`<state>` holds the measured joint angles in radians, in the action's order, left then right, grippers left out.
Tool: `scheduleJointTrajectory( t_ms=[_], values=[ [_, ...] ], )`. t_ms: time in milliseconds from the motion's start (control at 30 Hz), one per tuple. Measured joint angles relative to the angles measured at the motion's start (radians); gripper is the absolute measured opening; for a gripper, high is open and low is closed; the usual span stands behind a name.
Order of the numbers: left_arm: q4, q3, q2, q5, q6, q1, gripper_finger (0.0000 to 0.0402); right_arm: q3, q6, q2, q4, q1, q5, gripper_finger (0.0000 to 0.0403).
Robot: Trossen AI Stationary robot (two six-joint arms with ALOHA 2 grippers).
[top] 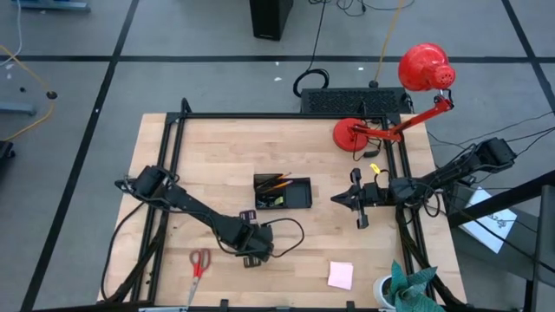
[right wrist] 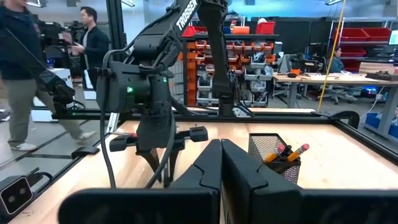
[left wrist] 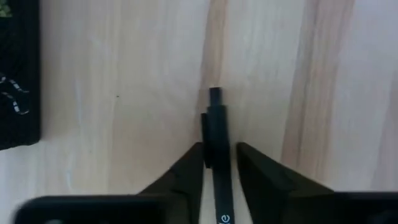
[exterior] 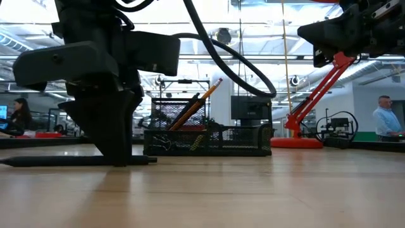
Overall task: Pick and place office supplies into organizer
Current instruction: Put the black pen into the desk organizer
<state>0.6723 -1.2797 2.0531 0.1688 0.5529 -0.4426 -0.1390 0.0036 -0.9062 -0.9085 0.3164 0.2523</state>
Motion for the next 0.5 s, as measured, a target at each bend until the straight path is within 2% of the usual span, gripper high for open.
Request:
scheduleJointTrajectory(
  t_ms=[133,200,267,400,500],
  values=[
    [-0.020,0.002,-0.004,-0.014,-0.028,0.000,0.0034,0.000,0.000,0.000,0.000,0.000,0.000,0.0000],
    [-0.030,0.003,-0.004,-0.015,-0.042,-0.003,0.0015,0.000,0.000,0.000,0.000,0.000,0.000,0.0000],
    [-0.048,0.005,-0.004,0.012,-0.067,-0.009,0.0016,0.000,0.000,0.000,0.000,0.000,0.000,0.0000],
    [-0.089,0.013,-0.011,0.096,-0.121,-0.029,0.0050,0.000,0.000,0.000,0.000,0.000,0.000,0.0000],
    [-0.156,0.015,-0.040,0.151,-0.175,-0.039,0.0059,0.000,0.000,0.000,0.000,0.000,0.000,0.0000]
  ],
)
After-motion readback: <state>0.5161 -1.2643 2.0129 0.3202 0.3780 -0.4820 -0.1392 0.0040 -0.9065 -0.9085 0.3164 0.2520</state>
